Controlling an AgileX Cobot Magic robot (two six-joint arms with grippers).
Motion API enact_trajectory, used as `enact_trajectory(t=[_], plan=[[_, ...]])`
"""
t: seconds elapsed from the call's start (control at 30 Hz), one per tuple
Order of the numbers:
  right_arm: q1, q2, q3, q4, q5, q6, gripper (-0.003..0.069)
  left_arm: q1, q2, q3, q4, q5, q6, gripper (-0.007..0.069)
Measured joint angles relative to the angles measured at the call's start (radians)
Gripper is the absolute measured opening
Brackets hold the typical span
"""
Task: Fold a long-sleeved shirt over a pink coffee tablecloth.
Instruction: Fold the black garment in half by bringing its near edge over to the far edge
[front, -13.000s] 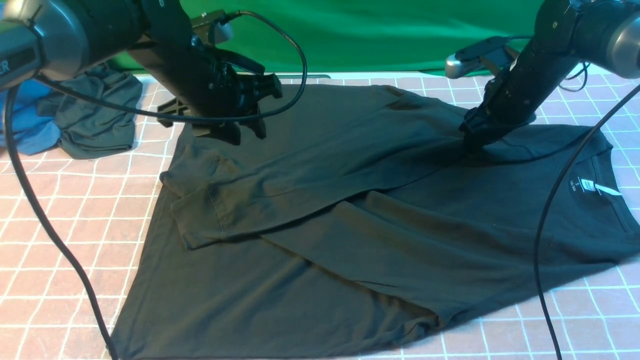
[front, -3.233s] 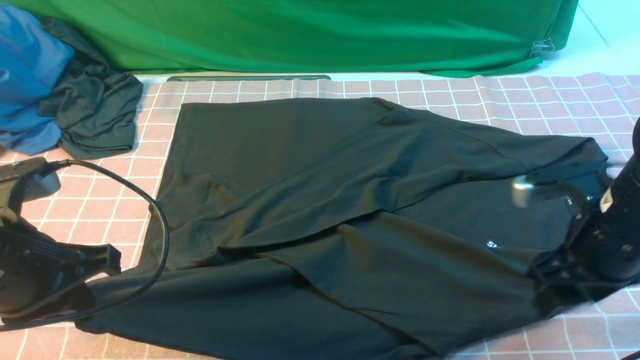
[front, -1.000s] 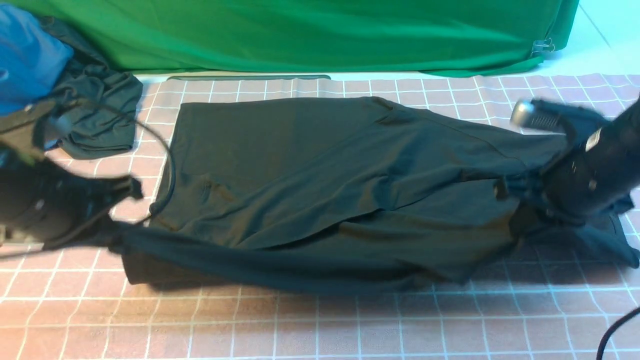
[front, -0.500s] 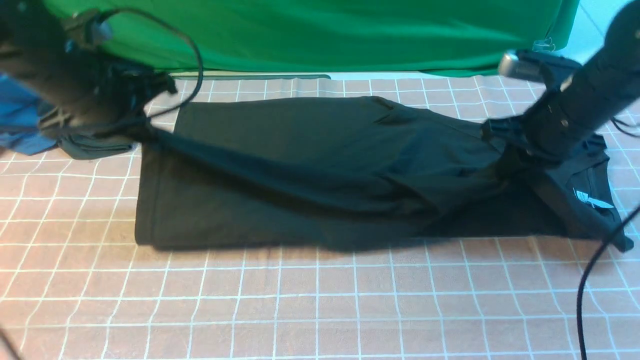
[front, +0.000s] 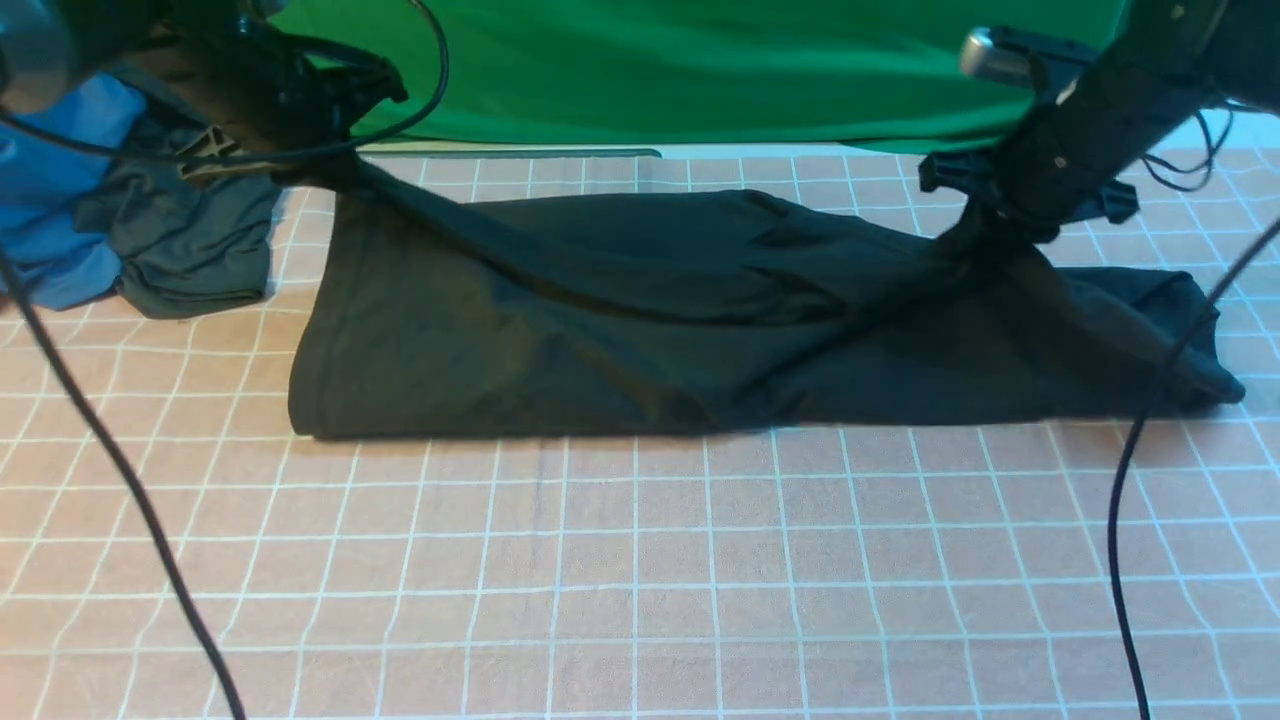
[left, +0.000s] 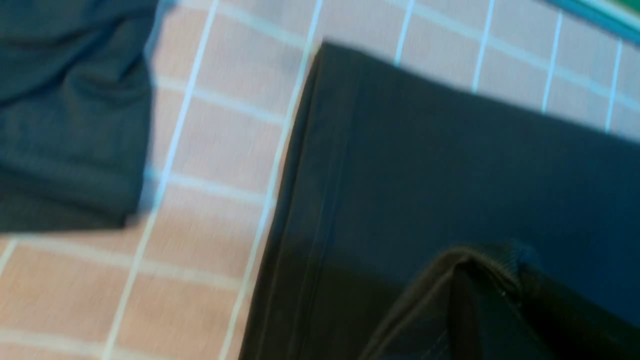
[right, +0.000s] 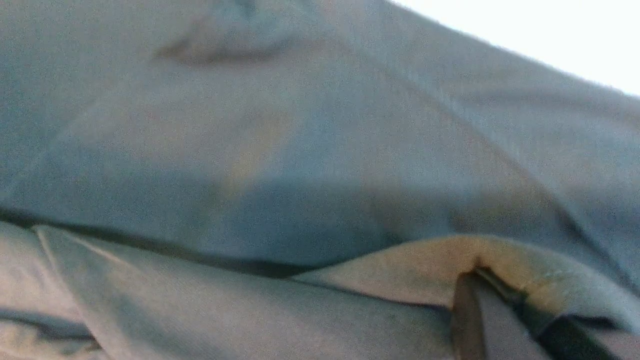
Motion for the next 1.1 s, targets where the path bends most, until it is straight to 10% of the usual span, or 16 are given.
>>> enact_trajectory(t=[0.6,0.83,1.1], plan=[[0.0,0.116,-0.125,-0.001,-0.119,-0.04,0.0076,0.0,0.074,-0.02,0.003,-0.207,-0.007,0.0031],[0.0,0.143,-0.127,-0.003,-0.199,-0.04,0.019,0.0,0.075,-0.02,0.019,-0.22,-0.007,0.0044],[0.0,0.143,-0.188,-0.005,-0.158,-0.124,0.0344,0.0,0.092,-0.02,0.024,-0.291,-0.007,0.0269]])
